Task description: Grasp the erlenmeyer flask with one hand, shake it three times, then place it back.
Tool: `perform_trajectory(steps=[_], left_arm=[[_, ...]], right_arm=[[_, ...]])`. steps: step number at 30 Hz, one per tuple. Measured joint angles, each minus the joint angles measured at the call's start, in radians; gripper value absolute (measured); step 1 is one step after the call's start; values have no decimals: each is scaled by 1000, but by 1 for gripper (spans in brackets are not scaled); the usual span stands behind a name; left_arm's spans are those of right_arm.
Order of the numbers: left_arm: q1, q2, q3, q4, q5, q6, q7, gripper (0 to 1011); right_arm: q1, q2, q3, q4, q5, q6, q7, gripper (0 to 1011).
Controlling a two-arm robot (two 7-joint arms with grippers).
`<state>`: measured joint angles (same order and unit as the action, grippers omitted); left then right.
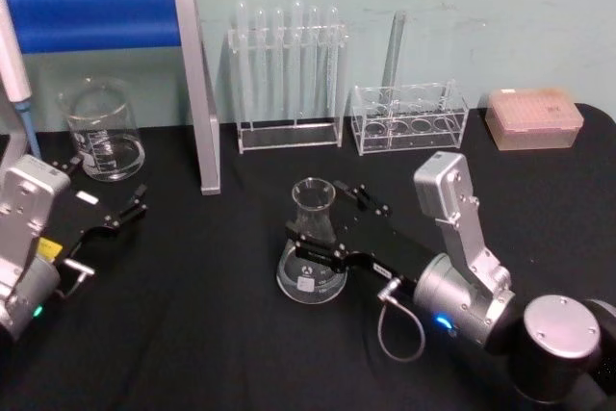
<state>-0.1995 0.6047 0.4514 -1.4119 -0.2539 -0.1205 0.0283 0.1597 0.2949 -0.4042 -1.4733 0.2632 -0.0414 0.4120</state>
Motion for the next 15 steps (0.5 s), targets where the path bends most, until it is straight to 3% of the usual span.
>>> perform_trajectory(steps=[6,15], left_arm=[[0,0,0,0,0,0,0,1001],[0,0,0,0,0,0,0,1001]], right_arm=[[-36,58,7,-51,22,19,30,1000],[-97,134,46,-125,53,20,38,1000]])
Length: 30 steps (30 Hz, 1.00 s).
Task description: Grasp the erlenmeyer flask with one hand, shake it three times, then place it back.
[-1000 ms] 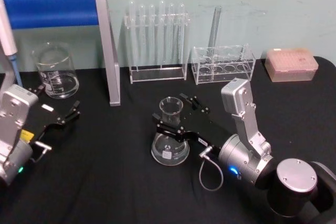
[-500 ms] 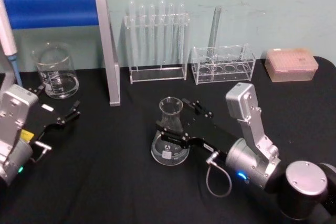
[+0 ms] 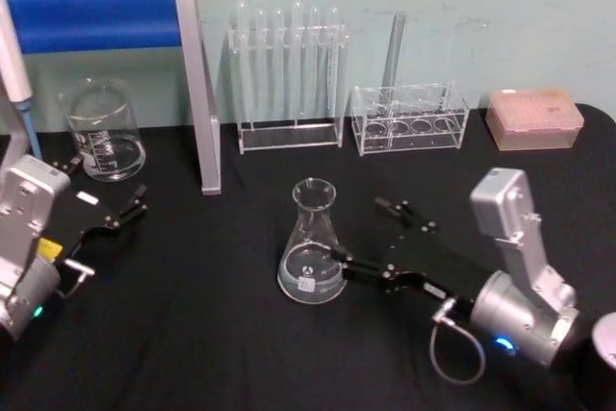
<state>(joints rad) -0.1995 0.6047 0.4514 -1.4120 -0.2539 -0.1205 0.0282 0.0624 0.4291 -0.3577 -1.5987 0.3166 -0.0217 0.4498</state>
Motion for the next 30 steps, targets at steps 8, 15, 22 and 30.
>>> perform_trajectory(steps=[8,15,22,30], left_arm=[[0,0,0,0,0,0,0,1001],[0,0,0,0,0,0,0,1001],[0,0,0,0,0,0,0,1001],[0,0,0,0,0,0,0,1001]], right_arm=[[-35,31,56,-35,0,-23,-50,1000],[-38,8,101,-36,-65,-50,-142,1000],[3,-60,121,22,-192,-76,-286,1000],[55,-113,105,108,-328,-106,-393,1000]])
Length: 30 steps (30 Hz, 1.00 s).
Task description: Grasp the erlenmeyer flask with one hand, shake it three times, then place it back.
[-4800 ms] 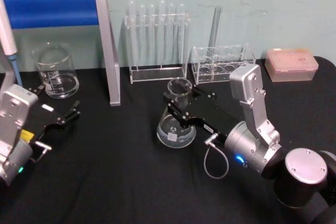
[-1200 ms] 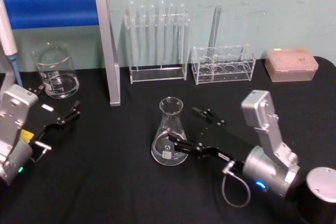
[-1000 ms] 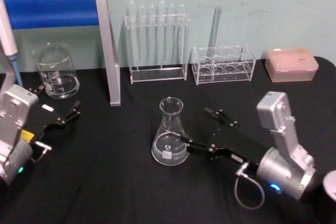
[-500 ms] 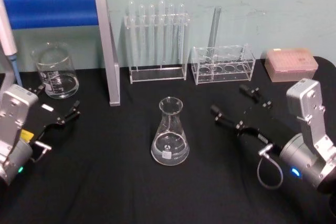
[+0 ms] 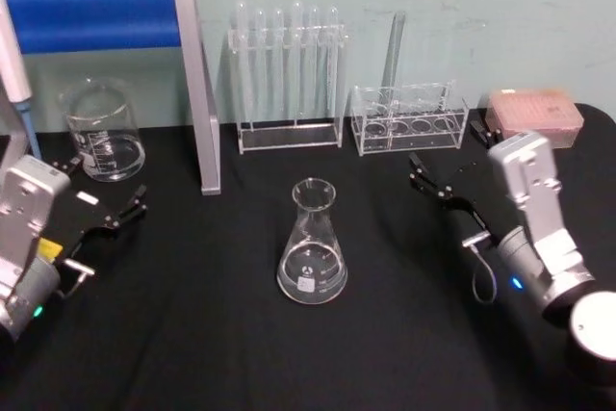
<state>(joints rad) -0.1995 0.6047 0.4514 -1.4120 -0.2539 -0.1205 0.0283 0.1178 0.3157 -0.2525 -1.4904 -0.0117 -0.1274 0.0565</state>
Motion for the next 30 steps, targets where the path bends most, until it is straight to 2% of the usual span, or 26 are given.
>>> perform_trajectory(steps=[1,2,4,6,9,12,18,30], left_arm=[[0,0,0,0,0,0,0,1001],[0,0,0,0,0,0,0,1001],[0,0,0,0,0,0,0,1001],[0,0,0,0,0,0,0,1001],[0,0,0,0,0,0,0,1001],[0,0,0,0,0,0,0,1001],[0,0,0,0,0,0,0,1001],[0,0,0,0,0,0,0,1001]], right_arm=[[12,-10,-6,24,-34,-5,-22,1000],[17,-15,-9,34,-50,-7,-35,1000],[39,-30,-21,80,-118,-14,-80,1000],[45,-34,-25,91,-135,-15,-92,1000],[66,-47,-37,138,-197,-17,-129,1000],[77,-56,-44,166,-233,-17,-145,1000],[85,-67,-46,187,-265,-17,-150,1000],[84,-64,-45,183,-259,-17,-148,1000]])
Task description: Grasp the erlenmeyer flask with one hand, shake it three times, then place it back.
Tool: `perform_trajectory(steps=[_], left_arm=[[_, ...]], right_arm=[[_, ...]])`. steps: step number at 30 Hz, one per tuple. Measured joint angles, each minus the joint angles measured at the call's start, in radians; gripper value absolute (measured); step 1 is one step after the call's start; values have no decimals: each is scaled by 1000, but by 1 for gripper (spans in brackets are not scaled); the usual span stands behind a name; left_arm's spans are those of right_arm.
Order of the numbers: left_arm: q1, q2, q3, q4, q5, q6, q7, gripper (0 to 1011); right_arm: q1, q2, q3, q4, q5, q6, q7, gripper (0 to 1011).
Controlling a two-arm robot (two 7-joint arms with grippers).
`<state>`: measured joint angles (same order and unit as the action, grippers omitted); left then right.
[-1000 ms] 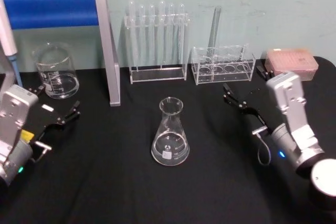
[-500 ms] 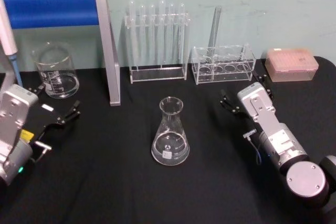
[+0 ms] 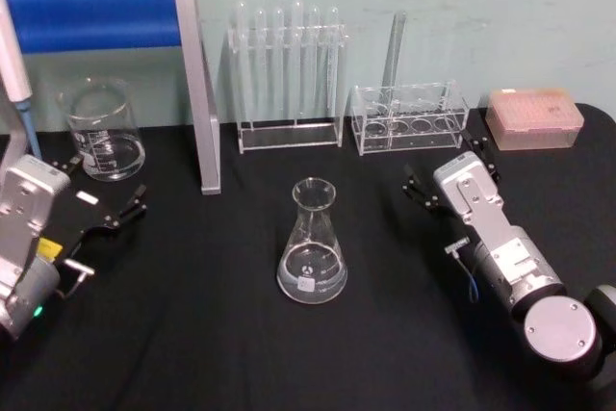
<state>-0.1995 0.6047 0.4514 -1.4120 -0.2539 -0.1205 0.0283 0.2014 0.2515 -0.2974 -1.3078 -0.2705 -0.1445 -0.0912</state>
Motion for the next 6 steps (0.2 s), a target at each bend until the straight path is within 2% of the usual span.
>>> perform_trajectory(steps=[6], left_arm=[[0,0,0,0,0,0,0,1001]], right_arm=[[-1,1,1,-2,3,0,1,1000]])
